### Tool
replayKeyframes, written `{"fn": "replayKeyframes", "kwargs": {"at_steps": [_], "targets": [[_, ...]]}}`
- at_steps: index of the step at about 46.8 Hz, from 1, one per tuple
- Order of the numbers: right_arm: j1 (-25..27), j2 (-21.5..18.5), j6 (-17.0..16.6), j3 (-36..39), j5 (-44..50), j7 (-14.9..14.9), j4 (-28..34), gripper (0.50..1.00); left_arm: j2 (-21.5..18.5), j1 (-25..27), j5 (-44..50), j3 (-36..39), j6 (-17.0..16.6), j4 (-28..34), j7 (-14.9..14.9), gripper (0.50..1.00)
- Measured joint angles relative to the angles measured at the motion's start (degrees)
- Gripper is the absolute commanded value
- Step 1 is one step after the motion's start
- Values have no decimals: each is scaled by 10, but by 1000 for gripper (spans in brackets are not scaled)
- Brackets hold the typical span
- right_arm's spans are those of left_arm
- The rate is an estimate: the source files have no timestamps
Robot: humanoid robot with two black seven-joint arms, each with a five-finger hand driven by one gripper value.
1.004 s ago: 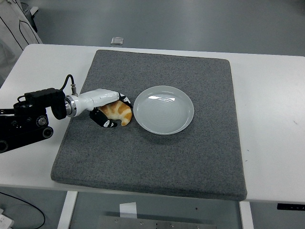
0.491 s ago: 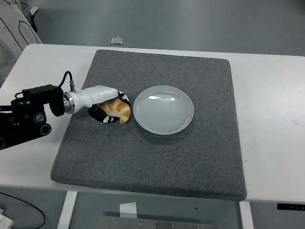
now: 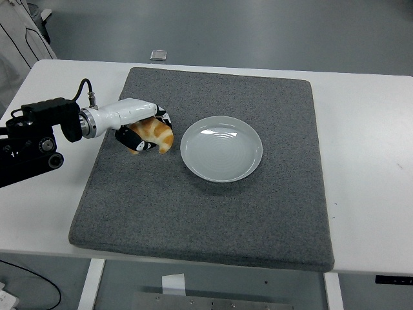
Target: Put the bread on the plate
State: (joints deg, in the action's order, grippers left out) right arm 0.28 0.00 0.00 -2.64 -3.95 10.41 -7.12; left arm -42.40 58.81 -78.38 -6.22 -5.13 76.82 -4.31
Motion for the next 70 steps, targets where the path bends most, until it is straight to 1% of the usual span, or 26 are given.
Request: {"fn": "replayKeyframes", "kwargs": {"at_steps": [6,15,23,30,38,43,48,55,70], "targets": [[0,0,0,0,0,0,0,932,-10,19,0,0,0,14,0,500],[0,0,0,0,0,0,0,932,-23,62,0,-2,2,17,0,500],[0,0,0,0,0,0,0,932,-43,99,7,-15,37,17,0,500],[0,0,0,0,0,0,0,932,-44,118,16,-35,64,17,-1,500],[0,0,0,0,0,0,0,932,-45,147,52,-49,94,17,-1,500],[0,0,0,0,0,0,0,932,-47,165,74,-60,123,16,-1,500],[0,0,0,0,0,0,0,932,-47,175,78,-61,133,15,-1,500],[0,0,0,0,0,0,0,932,-34,176,78,-61,134,13,0,500],[0,0,0,0,0,0,0,932,24,184,77,-62,134,8,1,500]]}}
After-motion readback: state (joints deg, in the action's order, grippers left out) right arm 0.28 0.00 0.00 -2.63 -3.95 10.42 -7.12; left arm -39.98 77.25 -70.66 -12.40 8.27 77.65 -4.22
